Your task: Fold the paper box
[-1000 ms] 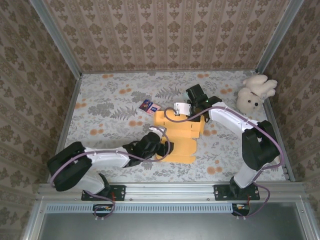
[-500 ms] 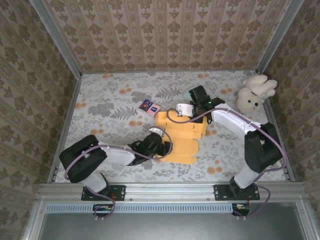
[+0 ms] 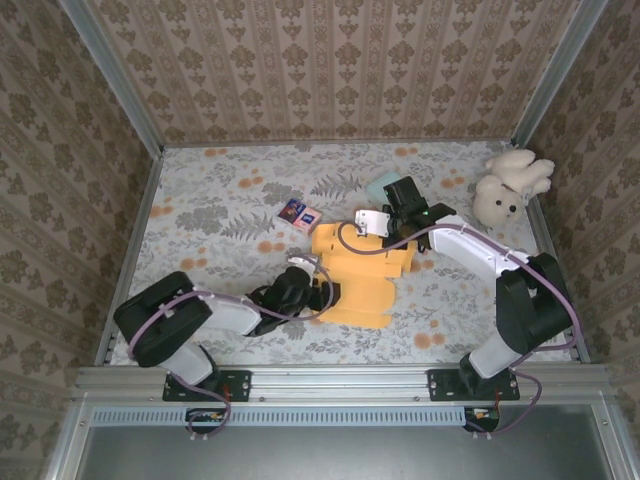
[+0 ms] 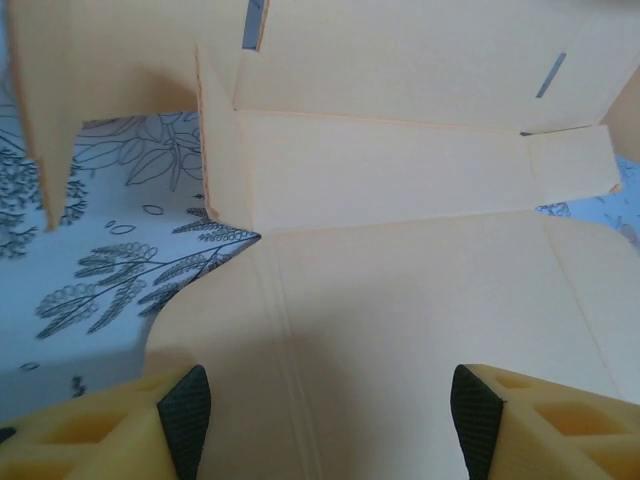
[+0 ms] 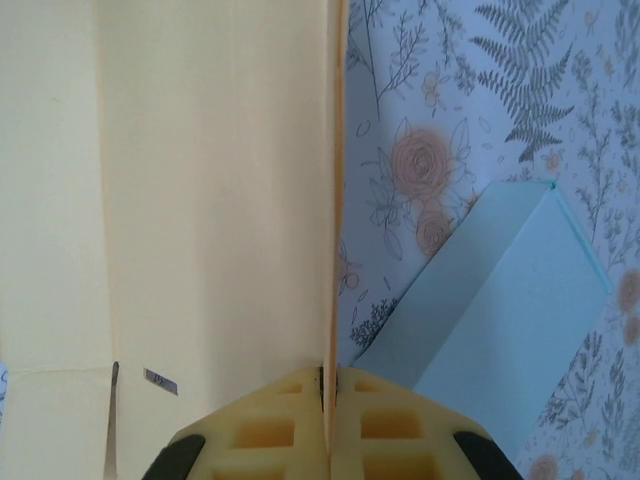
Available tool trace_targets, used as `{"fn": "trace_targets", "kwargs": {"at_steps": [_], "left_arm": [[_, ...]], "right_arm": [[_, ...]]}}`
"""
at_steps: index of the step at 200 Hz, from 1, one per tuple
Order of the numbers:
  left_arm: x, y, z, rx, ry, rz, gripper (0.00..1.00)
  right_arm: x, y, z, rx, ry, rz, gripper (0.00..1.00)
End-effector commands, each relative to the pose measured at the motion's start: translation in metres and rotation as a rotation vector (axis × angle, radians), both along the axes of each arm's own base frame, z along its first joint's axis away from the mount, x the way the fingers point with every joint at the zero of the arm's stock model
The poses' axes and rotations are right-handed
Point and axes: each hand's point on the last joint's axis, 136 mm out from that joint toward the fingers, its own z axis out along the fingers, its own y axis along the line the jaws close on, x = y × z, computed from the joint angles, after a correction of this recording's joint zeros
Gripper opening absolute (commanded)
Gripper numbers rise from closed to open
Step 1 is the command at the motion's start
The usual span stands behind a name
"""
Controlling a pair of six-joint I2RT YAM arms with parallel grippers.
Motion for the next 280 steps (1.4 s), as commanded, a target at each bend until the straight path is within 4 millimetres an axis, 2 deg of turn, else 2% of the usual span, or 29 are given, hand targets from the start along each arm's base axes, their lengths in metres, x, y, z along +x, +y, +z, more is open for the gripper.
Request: {"fn": "trace_targets", "kwargs": {"at_steps": [1, 30, 72, 96, 121, 145, 179, 204, 209, 236, 280], "left_arm": [[-0.008, 0.011, 0.018, 0.027, -0.034, -0.042, 0.7], [-0.014, 0.033, 0.055, 0.015, -0.128, -0.024, 0.72], [-0.014, 0.09, 0.09, 0.013, -0.235, 0.121, 0.76], [-0.008, 0.115, 0.1, -0.028, -0.265, 0.189, 0.77], [0.005, 0.127, 0.095, -0.057, -0.261, 0.217, 0.77], [0.014, 0.124, 0.086, -0.077, -0.242, 0.197, 0.74], [0.022, 0.113, 0.089, -0.083, -0.275, 0.159, 0.7], [0.027, 0.111, 0.088, -0.067, -0.29, 0.155, 0.68], [0.027, 0.111, 0.088, -0.064, -0.292, 0.152, 0.68], [0.028, 0.105, 0.084, -0.064, -0.296, 0.125, 0.67], [0.027, 0.097, 0.07, -0.062, -0.271, 0.086, 0.67]], "right_arm": [[-0.002, 0.01, 0.015, 0.061, -0.042, 0.04, 0.0], [-0.002, 0.012, 0.02, 0.07, -0.067, 0.043, 0.0], [0.0, 0.014, 0.021, 0.063, -0.088, 0.043, 0.0], [0.0, 0.016, 0.022, 0.057, -0.102, 0.049, 0.0], [-0.002, 0.019, 0.024, 0.059, -0.107, 0.058, 0.0], [-0.007, 0.02, 0.026, 0.042, -0.12, 0.094, 0.0], [-0.013, 0.025, 0.03, 0.026, -0.229, 0.202, 0.0], [-0.02, 0.03, 0.019, -0.005, -0.317, 0.322, 0.0], [-0.02, 0.031, 0.029, 0.004, -0.361, 0.329, 0.0], [-0.017, 0.036, 0.033, -0.012, -0.455, 0.347, 0.02], [-0.019, 0.043, 0.022, -0.065, -0.507, 0.372, 0.0]]}}
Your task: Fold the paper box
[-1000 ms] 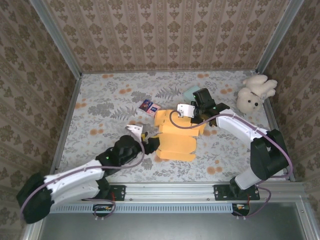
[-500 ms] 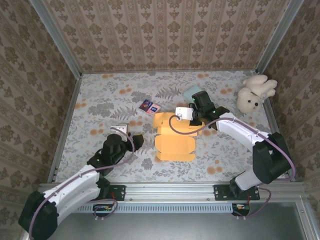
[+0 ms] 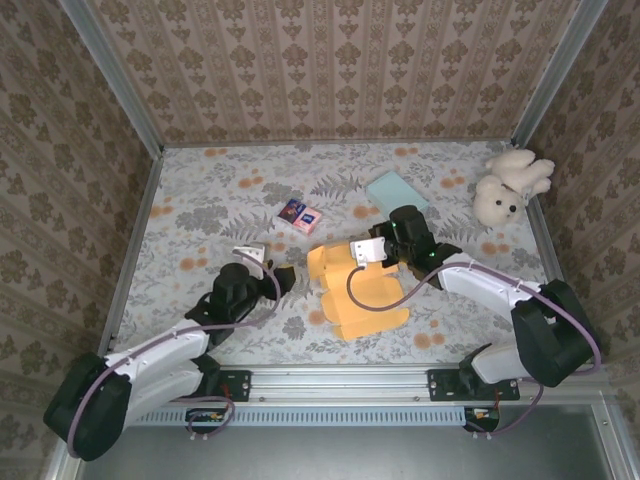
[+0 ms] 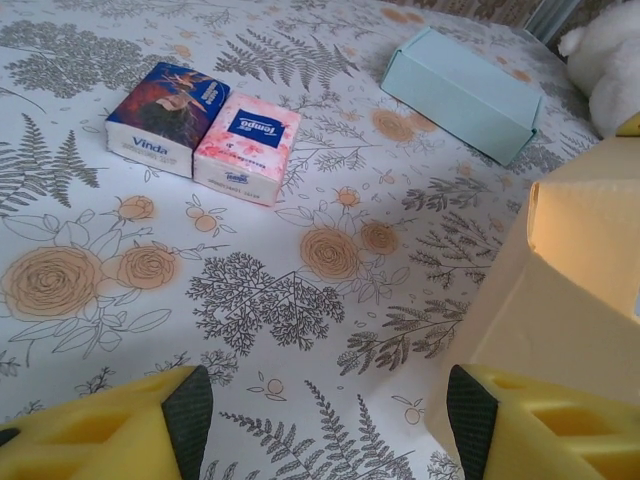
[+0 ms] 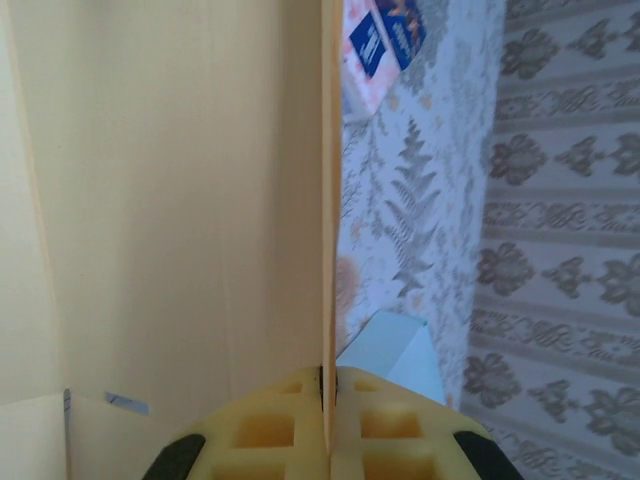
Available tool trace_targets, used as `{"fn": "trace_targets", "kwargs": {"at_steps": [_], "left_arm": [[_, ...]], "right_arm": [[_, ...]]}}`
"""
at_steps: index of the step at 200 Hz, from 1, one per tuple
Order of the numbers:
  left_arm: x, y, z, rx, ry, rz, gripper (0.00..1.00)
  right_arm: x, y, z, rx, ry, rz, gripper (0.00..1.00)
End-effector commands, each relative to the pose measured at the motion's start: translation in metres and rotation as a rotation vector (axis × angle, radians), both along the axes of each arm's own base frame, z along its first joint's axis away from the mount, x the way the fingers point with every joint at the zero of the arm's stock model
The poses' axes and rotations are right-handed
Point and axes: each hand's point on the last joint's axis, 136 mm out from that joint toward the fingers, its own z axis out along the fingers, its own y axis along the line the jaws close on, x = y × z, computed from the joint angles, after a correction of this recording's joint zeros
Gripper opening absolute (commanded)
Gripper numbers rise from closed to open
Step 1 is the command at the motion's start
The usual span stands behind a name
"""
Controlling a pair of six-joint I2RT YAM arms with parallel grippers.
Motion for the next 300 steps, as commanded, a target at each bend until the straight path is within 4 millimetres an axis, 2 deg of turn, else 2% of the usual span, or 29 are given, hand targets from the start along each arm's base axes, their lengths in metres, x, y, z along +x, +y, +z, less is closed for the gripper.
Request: {"fn": "trace_targets", "kwargs": {"at_steps": [1, 12, 17, 43, 88, 147, 184, 217, 300], "left_arm": [[0.0, -0.008, 0.003, -0.016, -0.034, -0.046, 0.67], [0.0, -0.009, -0.001, -0.01, -0.026, -0.048, 0.67], [0.001, -0.009, -0.003, -0.008, -0.022, -0.048, 0.67], [0.001, -0.013, -0.012, 0.007, -0.006, -0.053, 0.66], [0.001, -0.023, -0.026, 0.04, 0.016, -0.081, 0.65], [-0.006, -0.036, -0.028, 0.022, 0.017, -0.135, 0.64], [-0.01, -0.051, -0.03, 0.029, 0.017, -0.176, 0.62], [-0.007, -0.062, -0.036, 0.039, 0.022, -0.183, 0.58], [-0.004, -0.083, -0.036, 0.054, 0.003, -0.192, 0.55]], "right_arm": [[0.004, 0.006, 0.009, -0.022, -0.121, 0.028, 0.0], [0.003, 0.007, 0.007, -0.033, -0.141, 0.029, 0.0], [0.004, 0.007, -0.004, -0.047, -0.129, 0.028, 0.0], [0.001, 0.01, -0.021, -0.088, -0.181, 0.047, 0.0], [0.001, 0.012, -0.036, -0.114, -0.234, 0.031, 0.0], [0.004, 0.015, -0.023, -0.068, -0.261, 0.017, 0.0], [0.004, 0.015, -0.014, -0.03, -0.294, 0.002, 0.0], [0.004, 0.017, -0.016, -0.027, -0.336, -0.004, 0.0], [0.002, 0.019, -0.019, -0.018, -0.347, -0.013, 0.0]]}}
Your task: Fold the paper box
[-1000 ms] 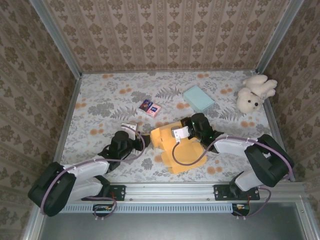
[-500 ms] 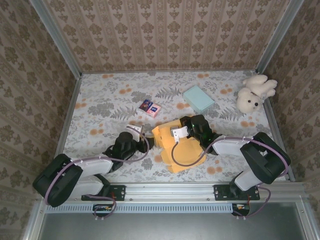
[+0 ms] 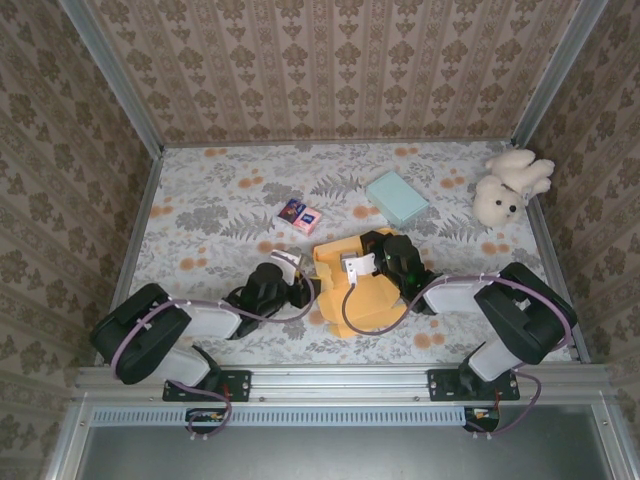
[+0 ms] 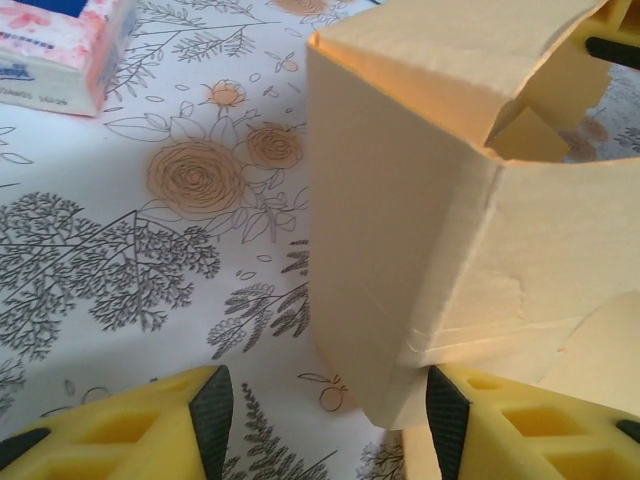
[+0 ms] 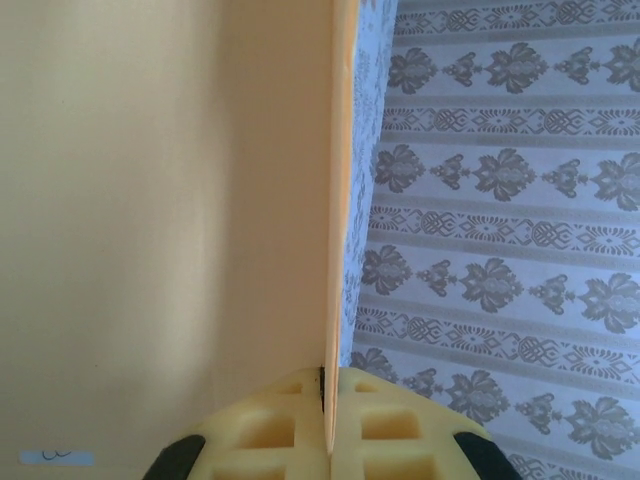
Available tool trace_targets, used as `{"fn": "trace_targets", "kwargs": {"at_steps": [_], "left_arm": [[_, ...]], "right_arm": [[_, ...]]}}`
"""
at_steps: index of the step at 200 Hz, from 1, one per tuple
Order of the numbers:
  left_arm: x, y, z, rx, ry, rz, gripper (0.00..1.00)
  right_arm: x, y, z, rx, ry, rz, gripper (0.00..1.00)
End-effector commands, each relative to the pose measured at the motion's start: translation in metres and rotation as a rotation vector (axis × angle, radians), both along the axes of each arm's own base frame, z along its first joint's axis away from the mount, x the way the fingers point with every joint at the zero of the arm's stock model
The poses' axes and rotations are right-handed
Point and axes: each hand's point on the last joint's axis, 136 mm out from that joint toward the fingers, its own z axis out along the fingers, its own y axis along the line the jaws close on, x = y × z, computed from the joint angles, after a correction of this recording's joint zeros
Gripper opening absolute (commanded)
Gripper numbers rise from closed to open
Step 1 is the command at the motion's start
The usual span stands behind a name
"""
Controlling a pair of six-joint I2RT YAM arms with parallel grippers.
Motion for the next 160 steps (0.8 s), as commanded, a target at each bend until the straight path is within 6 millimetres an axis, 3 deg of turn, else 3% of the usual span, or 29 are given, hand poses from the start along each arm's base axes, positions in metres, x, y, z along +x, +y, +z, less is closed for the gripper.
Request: {"fn": "trace_targets", "kwargs": {"at_steps": [1, 90, 160], "left_arm": [[0.009, -0.011, 0.016, -0.024, -0.059, 0.012, 0.55], [0.026, 0.008, 0.007, 0.091, -0.087, 0.149, 0.47], [0.023, -0.003, 0.013, 0.118, -0.125, 0.151, 0.47]], "right_arm": [[-0.003, 0.003, -0.004, 0.002, -0.007, 0.003, 0.0], [-0.014, 0.01, -0.011, -0.029, -0.092, -0.012, 0.0], [-0.022, 0.012, -0.023, -0.067, -0.091, -0.031, 0.0]]}}
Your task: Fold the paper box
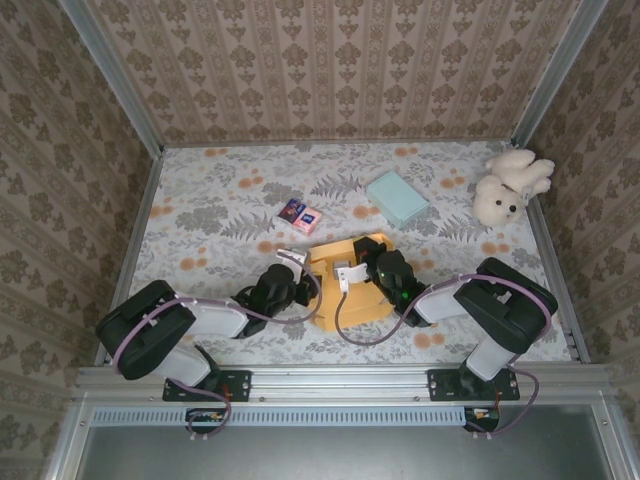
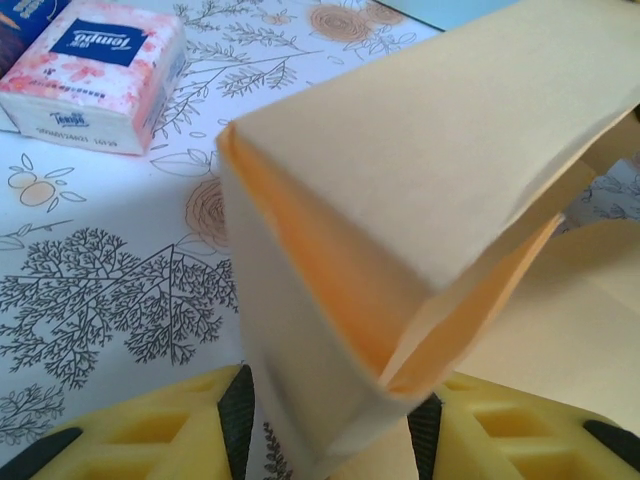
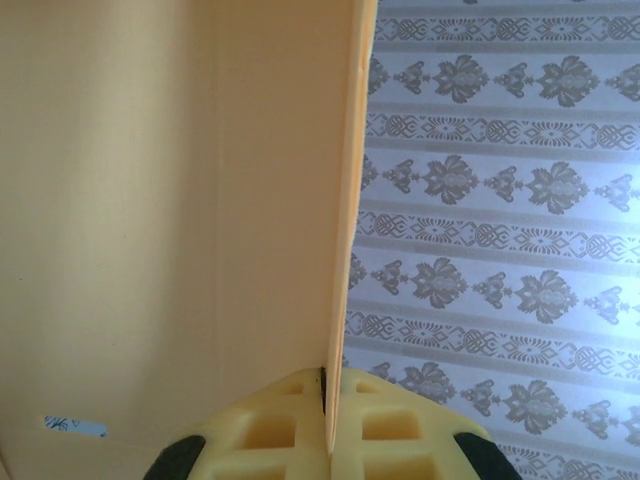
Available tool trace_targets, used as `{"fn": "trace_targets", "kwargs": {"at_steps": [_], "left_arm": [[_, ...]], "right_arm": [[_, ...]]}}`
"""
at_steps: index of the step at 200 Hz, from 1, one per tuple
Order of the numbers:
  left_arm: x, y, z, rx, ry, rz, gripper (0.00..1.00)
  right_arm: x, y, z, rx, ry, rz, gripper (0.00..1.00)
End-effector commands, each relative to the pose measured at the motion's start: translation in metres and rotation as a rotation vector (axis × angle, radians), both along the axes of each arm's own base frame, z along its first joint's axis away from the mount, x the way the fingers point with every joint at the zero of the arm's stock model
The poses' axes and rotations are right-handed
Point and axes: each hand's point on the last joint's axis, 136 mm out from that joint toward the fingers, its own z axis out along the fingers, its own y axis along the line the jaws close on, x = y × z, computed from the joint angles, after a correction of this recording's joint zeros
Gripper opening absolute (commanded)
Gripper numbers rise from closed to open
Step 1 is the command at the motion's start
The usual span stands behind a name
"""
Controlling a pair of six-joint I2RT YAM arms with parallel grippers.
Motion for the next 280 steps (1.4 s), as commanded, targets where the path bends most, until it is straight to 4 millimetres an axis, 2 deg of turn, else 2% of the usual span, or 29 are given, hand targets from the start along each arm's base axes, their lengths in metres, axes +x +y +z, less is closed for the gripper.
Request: {"fn": "trace_targets", "kwargs": {"at_steps": [1, 74, 135, 169, 195, 216, 239, 280], "left_arm": [[0.009, -0.003, 0.01, 0.025, -0.052, 0.032, 0.47], [0.009, 0.0, 0.008, 0.063, -0.086, 0.062, 0.4], [0.025, -0.002, 0.003, 0.082, -0.091, 0.148, 0.37], [0.035, 0.002, -0.003, 0.113, -0.091, 0.241, 0.29], [0.042, 0.007, -0.011, 0.148, -0.09, 0.303, 0.27], [0.046, 0.015, -0.019, 0.183, -0.086, 0.359, 0.23], [0.05, 0.04, -0.026, 0.267, -0.069, 0.507, 0.16], [0.05, 0.068, -0.023, 0.346, -0.096, 0.631, 0.13]], "right_arm": [[-0.007, -0.006, -0.02, -0.066, 0.03, -0.008, 0.0], [-0.008, -0.006, -0.027, -0.077, 0.049, -0.02, 0.0], [-0.008, -0.007, -0.032, -0.054, 0.068, -0.037, 0.0], [-0.007, -0.007, -0.031, -0.049, 0.07, -0.043, 0.0], [-0.007, -0.008, -0.031, -0.039, 0.075, -0.048, 0.0], [-0.007, -0.008, -0.032, -0.041, 0.08, -0.05, 0.0], [-0.007, -0.008, -0.031, -0.038, 0.08, -0.054, 0.0], [-0.004, -0.011, -0.029, -0.029, 0.08, -0.078, 0.0]]}}
